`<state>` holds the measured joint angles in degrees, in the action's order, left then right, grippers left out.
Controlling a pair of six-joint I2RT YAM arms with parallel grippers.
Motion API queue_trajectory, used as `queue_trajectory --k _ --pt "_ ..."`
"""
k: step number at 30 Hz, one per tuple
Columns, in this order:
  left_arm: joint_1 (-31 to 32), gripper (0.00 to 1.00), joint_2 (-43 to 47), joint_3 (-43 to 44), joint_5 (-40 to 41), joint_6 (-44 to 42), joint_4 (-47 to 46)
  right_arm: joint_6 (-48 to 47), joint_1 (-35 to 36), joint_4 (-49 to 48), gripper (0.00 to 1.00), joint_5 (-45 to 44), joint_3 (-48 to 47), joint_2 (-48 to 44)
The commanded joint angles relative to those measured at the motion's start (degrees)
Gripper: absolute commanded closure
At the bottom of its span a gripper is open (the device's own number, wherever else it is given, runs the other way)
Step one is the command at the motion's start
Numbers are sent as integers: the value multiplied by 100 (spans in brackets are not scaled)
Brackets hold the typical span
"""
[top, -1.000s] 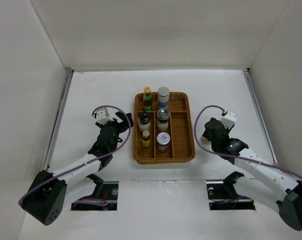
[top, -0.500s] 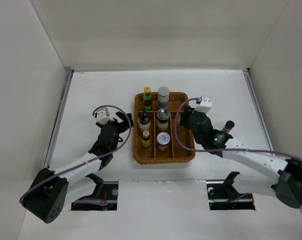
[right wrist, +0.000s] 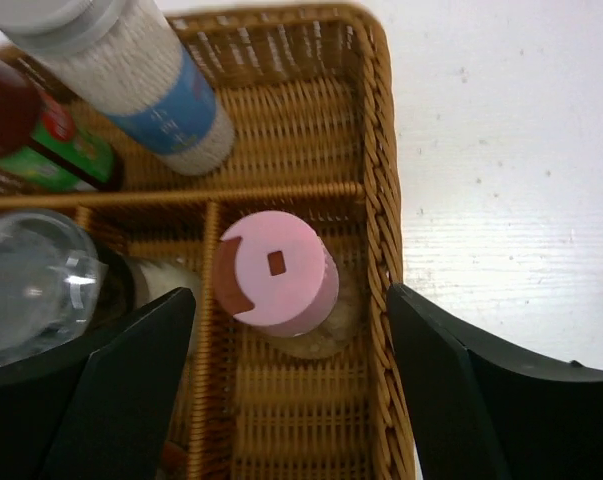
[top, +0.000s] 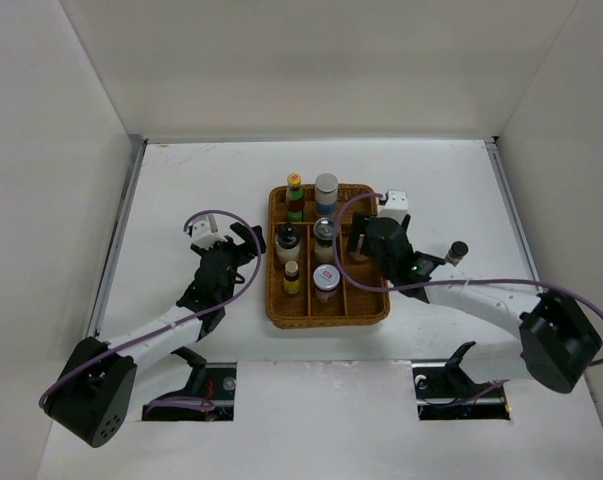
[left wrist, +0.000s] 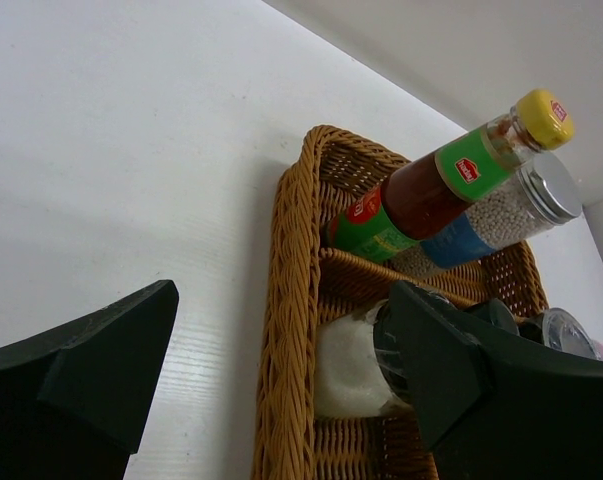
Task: Organize the condiment bottles
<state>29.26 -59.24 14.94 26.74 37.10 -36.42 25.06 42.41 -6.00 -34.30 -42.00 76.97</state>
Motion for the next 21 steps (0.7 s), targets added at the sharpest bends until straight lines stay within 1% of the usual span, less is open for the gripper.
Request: queue_trajectory --k 1,3,6,8,10,12,17,21 --pt "-30 13 80 -17 -37 60 -313 -19 -71 -253 15 -85 -169 -821" --pt "-21 13 53 -17 -37 60 -313 -36 -298 -34 15 -365 6 -1401" --pt "14 13 62 0 -37 69 -313 173 -991 694 16 -1207 393 -2201" --pt "40 13 106 -8 -46 78 -313 542 -1510 1370 11 -1595 604 -2493" --pt "49 13 176 -17 -64 87 -295 736 -1959 1724 10 -1632 719 -2608" --pt "49 13 203 -35 -64 95 -313 790 -2188 1673 10 -1562 772 -2504" --pt "49 13 255 -44 -117 122 -286 790 -2444 1664 10 -1588 754 -2055" --pt "32 13 247 -61 -125 139 -286 834 -2628 1602 13 -1579 825 -1756"
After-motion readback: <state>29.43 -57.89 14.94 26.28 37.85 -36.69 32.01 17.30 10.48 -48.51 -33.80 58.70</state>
